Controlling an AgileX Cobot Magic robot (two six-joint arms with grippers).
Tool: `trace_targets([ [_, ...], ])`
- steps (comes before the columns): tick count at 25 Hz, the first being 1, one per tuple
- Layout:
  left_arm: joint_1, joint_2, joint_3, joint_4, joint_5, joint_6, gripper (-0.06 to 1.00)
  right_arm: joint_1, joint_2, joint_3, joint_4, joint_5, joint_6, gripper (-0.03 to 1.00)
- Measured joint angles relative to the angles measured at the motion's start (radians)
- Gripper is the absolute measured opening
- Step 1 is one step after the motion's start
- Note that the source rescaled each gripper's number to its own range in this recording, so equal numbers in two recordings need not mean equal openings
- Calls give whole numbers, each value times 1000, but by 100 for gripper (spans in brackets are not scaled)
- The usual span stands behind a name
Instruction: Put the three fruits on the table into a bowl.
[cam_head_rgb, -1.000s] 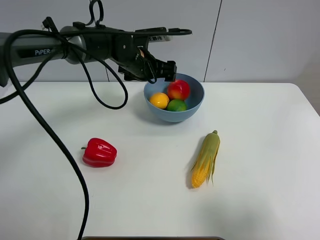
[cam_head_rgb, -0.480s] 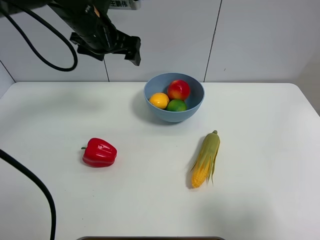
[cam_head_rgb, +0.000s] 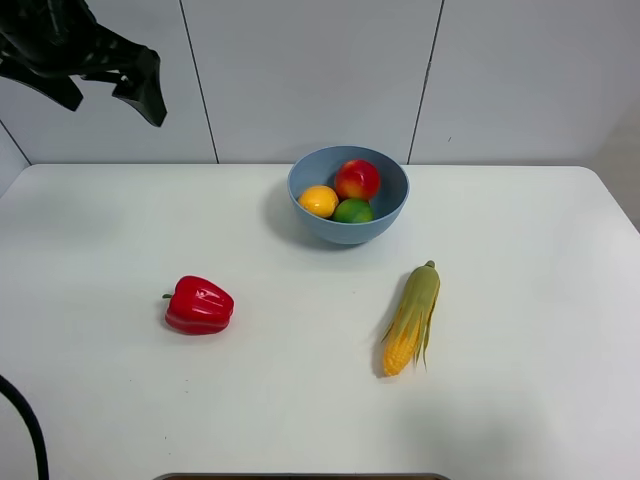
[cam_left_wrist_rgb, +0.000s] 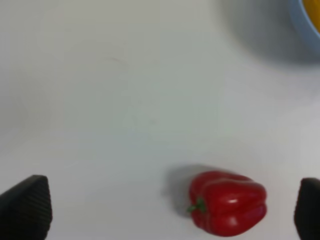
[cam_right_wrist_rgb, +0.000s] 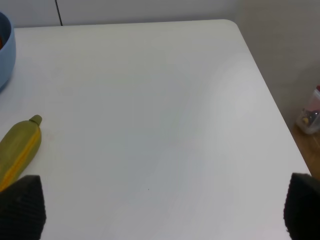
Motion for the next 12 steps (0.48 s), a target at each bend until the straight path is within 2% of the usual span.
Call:
trace_targets([
  [4, 37, -103, 81, 3, 3, 13, 99, 0, 0, 0, 0, 0, 0, 87],
  [12, 93, -397, 428, 15, 6, 2, 99, 0, 0, 0, 0, 0, 0, 87],
])
